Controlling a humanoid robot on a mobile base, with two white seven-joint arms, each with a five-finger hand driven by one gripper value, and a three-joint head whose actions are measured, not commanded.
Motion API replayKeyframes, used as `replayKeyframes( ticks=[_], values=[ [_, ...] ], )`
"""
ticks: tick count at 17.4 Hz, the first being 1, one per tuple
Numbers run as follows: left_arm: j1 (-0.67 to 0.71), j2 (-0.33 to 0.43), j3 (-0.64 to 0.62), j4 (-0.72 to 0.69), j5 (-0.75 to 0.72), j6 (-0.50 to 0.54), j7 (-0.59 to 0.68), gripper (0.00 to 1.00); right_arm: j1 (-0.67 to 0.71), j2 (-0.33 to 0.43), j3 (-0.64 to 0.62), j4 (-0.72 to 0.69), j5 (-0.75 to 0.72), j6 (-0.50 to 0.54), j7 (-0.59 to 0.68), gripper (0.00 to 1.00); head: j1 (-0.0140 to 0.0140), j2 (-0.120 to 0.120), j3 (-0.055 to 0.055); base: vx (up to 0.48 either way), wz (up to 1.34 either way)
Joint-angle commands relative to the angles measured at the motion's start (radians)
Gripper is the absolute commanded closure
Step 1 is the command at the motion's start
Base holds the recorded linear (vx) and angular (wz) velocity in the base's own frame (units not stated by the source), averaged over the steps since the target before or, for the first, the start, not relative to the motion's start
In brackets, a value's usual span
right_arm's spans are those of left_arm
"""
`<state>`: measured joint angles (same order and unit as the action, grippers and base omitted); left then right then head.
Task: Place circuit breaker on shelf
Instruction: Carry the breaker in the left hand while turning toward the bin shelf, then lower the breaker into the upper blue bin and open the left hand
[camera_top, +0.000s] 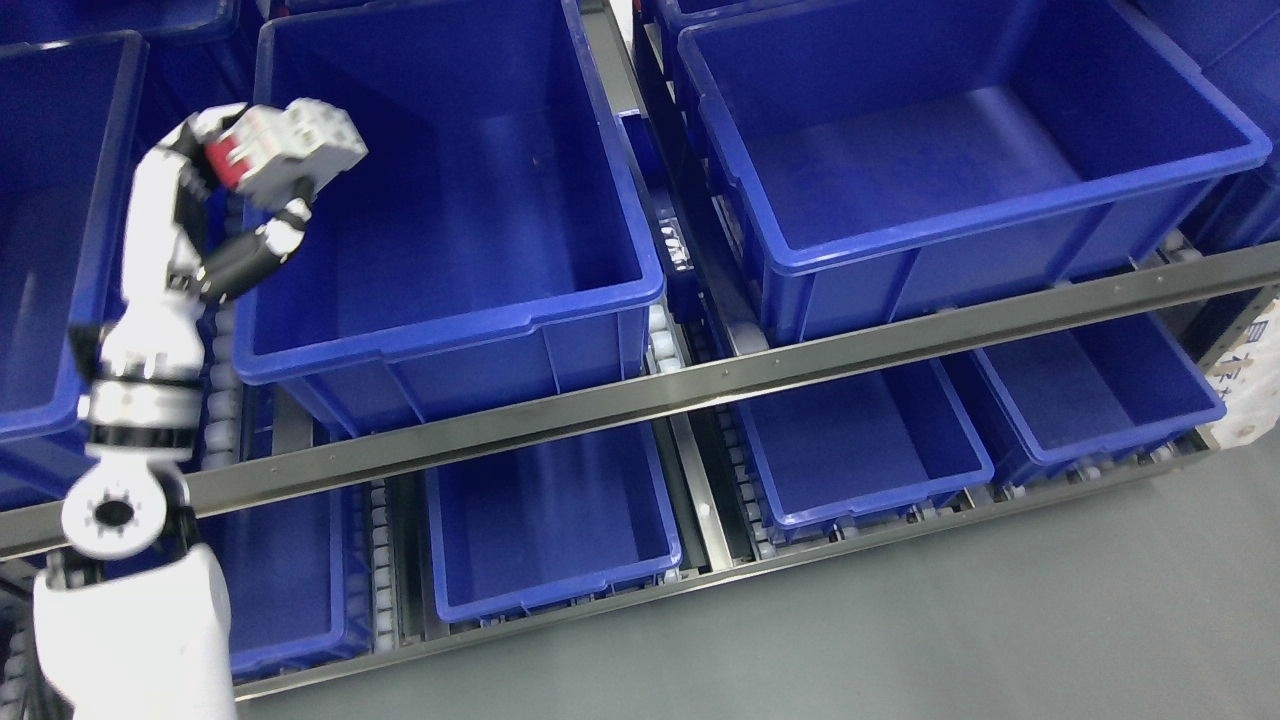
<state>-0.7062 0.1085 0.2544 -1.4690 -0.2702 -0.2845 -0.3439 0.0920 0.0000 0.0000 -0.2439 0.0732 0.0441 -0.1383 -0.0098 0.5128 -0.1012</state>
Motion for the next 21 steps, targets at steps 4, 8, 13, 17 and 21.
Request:
replayKeyframes(
  ticks=[4,8,13,17,21],
  values=[
    [-0.315,0.181,-0.254,0.688,-0.394,0.008,-0.007,0.93,0.0,-0.017,0.02,0.0,0.0,0.036,0.002,0.0,0.0,0.0,0.0,0.123,-0.05],
    [-0.375,0.217,-0.359,0.861,-0.46,0.004,-0.006,0.9,0.0,-0.017,0.02,0.0,0.0,0.036,0.003,0.0,0.0,0.0,0.0,0.097,-0.11],
    [-0.461,0.201,-0.402,0.999,-0.462,0.007,0.002,0.87,0.0,-0.017,0.02,0.0,0.0,0.034,0.003,0.0,0.0,0.0,0.0,0.048,-0.04],
    [-0.495,0.185,-0.403,1.03,-0.46,0.018,0.003,0.67,0.0,-0.017,0.02,0.0,0.0,0.036,0.003,0.0,0.0,0.0,0.0,0.006,0.0],
    [-0.498,0.156,-0.428,1.033,-0.46,0.099,0.009,0.36,0.0,-0.017,0.02,0.0,0.0,0.036,0.003,0.0,0.0,0.0,0.0,0.0,0.0]
  ],
)
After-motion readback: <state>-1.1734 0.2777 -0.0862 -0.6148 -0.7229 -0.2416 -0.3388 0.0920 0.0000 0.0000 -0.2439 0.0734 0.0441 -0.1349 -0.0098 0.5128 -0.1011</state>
